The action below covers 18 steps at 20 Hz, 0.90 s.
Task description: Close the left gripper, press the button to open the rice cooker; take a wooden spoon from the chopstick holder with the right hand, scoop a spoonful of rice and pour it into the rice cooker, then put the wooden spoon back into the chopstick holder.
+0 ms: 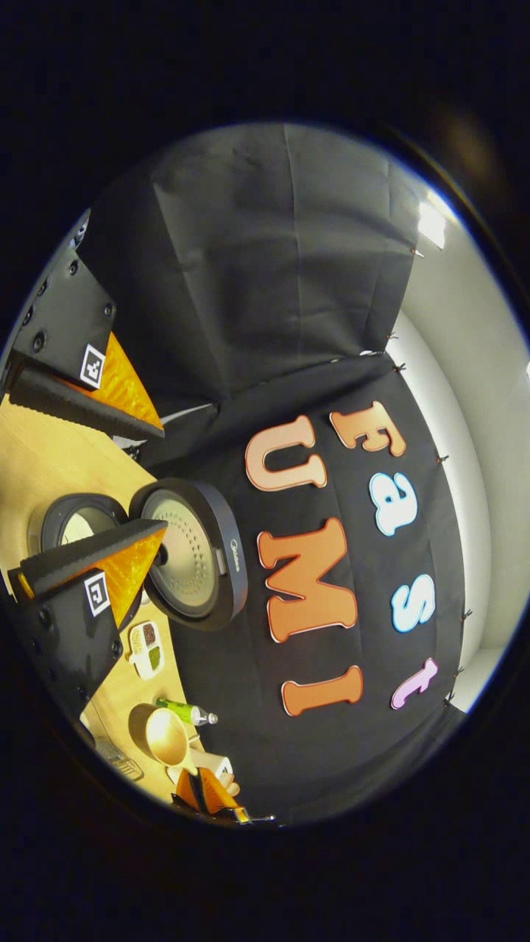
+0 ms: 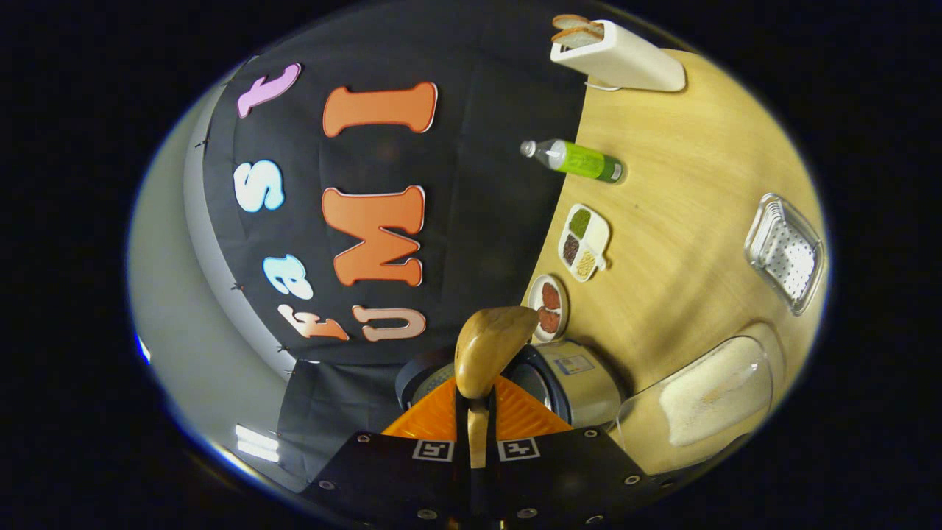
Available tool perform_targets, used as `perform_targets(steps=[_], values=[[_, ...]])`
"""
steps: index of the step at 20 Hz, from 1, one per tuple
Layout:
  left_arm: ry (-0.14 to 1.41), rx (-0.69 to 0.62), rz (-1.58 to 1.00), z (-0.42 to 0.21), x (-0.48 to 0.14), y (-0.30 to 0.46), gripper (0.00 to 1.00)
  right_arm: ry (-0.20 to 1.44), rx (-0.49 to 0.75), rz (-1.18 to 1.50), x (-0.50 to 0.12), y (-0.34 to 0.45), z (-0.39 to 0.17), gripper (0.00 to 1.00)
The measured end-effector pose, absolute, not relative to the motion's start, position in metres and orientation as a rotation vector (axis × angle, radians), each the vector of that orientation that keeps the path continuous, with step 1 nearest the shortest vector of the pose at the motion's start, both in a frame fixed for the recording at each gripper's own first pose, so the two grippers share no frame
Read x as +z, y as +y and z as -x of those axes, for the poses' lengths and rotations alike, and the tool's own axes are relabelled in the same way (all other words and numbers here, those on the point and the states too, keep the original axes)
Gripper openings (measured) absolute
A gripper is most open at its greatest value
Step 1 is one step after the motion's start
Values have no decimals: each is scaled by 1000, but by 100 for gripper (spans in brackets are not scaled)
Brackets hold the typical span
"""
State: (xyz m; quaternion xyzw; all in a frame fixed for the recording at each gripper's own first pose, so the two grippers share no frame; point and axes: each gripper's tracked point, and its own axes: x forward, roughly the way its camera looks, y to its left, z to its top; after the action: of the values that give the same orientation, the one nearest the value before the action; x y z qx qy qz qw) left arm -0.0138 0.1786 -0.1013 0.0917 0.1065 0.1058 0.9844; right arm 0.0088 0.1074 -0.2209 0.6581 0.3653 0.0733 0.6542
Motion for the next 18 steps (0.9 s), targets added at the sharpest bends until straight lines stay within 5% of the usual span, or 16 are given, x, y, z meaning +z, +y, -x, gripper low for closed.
perform_targets(steps=[2, 3, 11, 12, 14, 18], values=[[227, 255, -178, 31, -104, 191, 67, 862, 217, -1493, -215, 132, -22, 8], [232, 278, -176, 38, -105, 200, 76, 879, 239, -1491, -214, 146, -29, 8], [309, 421, -184, 87, -123, 245, 70, 948, 357, -1390, -209, 228, -73, 7], [315, 425, -191, 88, -125, 246, 84, 943, 357, -1354, -212, 234, -79, 7], [320, 430, -211, 88, -126, 249, 70, 931, 357, -1275, -218, 243, -88, 8], [326, 424, -222, 82, -128, 249, 83, 898, 350, -1073, -228, 260, -98, 7]])
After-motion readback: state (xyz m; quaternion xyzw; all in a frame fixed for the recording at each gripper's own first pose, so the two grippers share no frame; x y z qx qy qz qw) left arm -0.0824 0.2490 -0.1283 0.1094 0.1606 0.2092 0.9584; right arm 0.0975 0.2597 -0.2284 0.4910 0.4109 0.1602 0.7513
